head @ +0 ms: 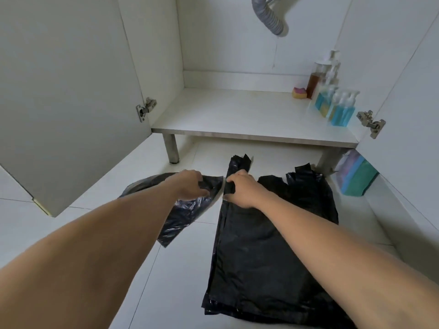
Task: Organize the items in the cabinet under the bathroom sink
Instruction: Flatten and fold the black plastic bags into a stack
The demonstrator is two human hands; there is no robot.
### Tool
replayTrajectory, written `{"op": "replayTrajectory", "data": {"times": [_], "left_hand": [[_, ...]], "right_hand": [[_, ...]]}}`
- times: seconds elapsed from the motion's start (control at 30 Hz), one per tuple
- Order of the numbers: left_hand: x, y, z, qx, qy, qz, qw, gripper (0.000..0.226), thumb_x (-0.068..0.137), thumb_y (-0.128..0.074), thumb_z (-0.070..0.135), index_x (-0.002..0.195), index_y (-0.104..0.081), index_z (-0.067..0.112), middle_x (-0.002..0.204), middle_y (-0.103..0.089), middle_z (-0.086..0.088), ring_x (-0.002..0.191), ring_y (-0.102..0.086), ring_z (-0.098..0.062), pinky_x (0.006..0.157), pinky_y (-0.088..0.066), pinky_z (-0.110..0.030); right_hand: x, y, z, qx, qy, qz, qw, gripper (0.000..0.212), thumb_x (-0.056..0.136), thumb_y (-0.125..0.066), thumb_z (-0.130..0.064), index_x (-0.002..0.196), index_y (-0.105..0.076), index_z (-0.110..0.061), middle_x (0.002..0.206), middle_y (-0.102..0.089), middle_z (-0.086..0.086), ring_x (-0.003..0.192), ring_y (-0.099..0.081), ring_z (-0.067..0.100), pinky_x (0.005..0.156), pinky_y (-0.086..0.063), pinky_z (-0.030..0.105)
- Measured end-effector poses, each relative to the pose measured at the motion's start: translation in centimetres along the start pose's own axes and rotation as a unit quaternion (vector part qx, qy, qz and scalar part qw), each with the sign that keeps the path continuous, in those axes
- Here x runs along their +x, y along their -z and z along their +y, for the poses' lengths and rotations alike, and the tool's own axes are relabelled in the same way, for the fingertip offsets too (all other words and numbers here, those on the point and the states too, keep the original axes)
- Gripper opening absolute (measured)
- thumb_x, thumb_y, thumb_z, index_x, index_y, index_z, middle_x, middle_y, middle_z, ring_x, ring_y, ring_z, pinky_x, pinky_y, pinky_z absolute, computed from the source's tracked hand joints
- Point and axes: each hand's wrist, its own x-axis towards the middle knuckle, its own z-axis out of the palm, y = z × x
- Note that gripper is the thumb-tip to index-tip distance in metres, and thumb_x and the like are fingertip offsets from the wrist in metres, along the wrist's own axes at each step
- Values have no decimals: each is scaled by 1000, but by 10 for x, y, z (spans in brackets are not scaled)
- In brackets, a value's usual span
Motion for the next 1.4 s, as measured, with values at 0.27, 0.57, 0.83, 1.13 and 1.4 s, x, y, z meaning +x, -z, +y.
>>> {"op": "replayTrajectory", "data": {"times": [0.27, 0.57, 0.83, 1.13, 1.4], "left_hand": [[-9, -119, -52, -37, 109, -95, 989, 78, 91, -65, 43, 154, -29, 15, 149, -40, -11, 131, -46, -33, 103, -47, -44], [6, -158, -60, -44, 153, -132, 978, 89, 93, -63, 27, 160, -5, 16, 147, -45, -17, 135, -42, -37, 109, -41, -45], [2, -145, -64, -63, 164, -69, 982, 41, 89, -54, 20, 129, -53, 11, 131, -42, -11, 123, -42, -33, 103, -45, -48], [2, -37, -26, -228, 198, 271, 914, 18, 98, -35, 18, 107, -50, 15, 92, -58, -6, 83, -53, -30, 73, -43, -38], [5, 55, 4, -122, 25, 299, 946, 54, 78, -60, 65, 111, -58, 22, 97, -61, 4, 86, -58, -21, 74, -53, -35]], "right_hand": [[45, -70, -16, -21, 20, -70, 997, 54, 95, -62, -23, 146, -44, -17, 149, -37, 6, 135, -45, 32, 114, -34, 50], [71, -131, -14, -143, 51, -108, 982, 88, 90, -50, 6, 160, -8, -26, 167, -1, -1, 154, 4, 29, 121, -4, 62], [66, -143, -22, -205, 96, -105, 968, 59, 91, -52, 5, 145, -45, -18, 146, -39, 10, 147, -24, 30, 119, -5, 65], [44, -96, -27, 51, 30, 72, 996, 6, 96, -55, -19, 96, -49, -19, 87, -57, -1, 84, -60, 29, 70, -49, 39], [23, -2, -13, 250, -71, 188, 947, 18, 101, -45, -17, 101, -64, -15, 90, -66, 6, 85, -63, 28, 69, -50, 35]]}}
